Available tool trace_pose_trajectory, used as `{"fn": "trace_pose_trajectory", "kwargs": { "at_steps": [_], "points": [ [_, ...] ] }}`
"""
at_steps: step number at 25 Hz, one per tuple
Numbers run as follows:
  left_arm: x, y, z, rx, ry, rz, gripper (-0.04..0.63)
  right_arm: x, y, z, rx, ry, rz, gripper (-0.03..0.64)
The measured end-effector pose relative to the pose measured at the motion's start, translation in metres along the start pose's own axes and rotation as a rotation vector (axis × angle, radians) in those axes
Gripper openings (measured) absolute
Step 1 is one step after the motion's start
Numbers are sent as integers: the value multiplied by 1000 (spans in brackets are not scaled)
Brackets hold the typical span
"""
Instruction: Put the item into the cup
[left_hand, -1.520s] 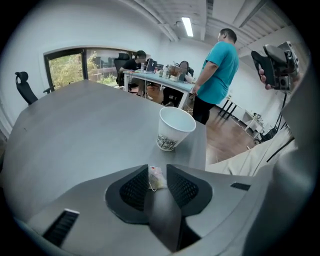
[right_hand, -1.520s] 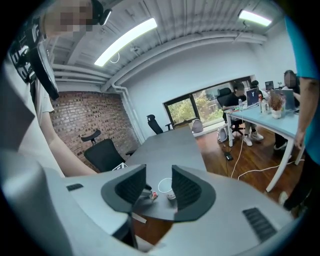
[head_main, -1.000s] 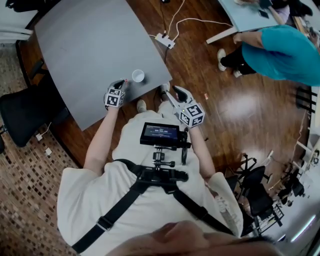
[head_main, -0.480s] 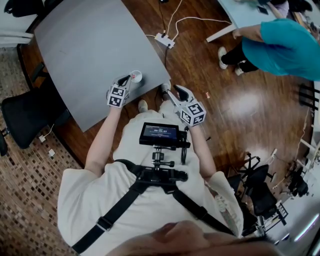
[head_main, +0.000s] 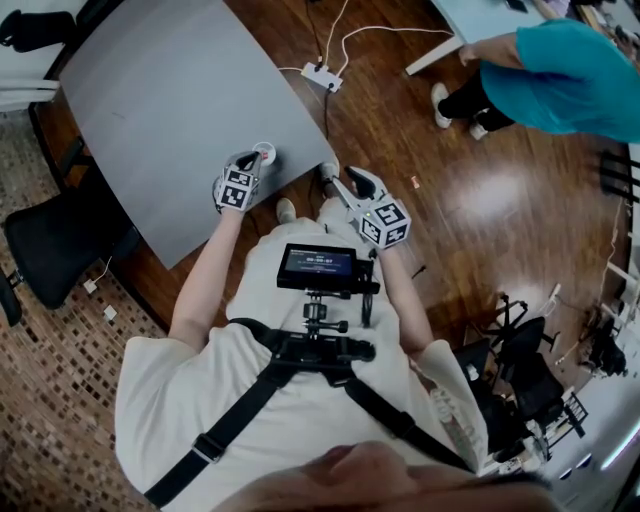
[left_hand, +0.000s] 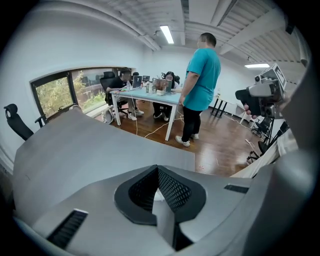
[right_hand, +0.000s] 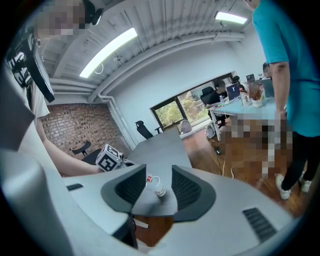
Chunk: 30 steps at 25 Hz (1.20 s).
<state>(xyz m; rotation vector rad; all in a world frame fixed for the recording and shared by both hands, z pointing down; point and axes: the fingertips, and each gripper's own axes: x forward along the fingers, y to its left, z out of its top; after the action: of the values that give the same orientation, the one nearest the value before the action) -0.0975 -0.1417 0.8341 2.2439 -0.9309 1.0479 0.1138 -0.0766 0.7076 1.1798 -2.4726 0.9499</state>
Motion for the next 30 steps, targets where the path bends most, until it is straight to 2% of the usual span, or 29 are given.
{"fn": "trace_pose_trajectory", "kwargs": {
  "at_steps": [21,30],
  "points": [
    [27,3,-22,40,102,21,1,1,6,5,1,-7,6,178],
    [35,3,-32,19,126,9,0,3,7,2,3,-3,8,178]
  ]
}}
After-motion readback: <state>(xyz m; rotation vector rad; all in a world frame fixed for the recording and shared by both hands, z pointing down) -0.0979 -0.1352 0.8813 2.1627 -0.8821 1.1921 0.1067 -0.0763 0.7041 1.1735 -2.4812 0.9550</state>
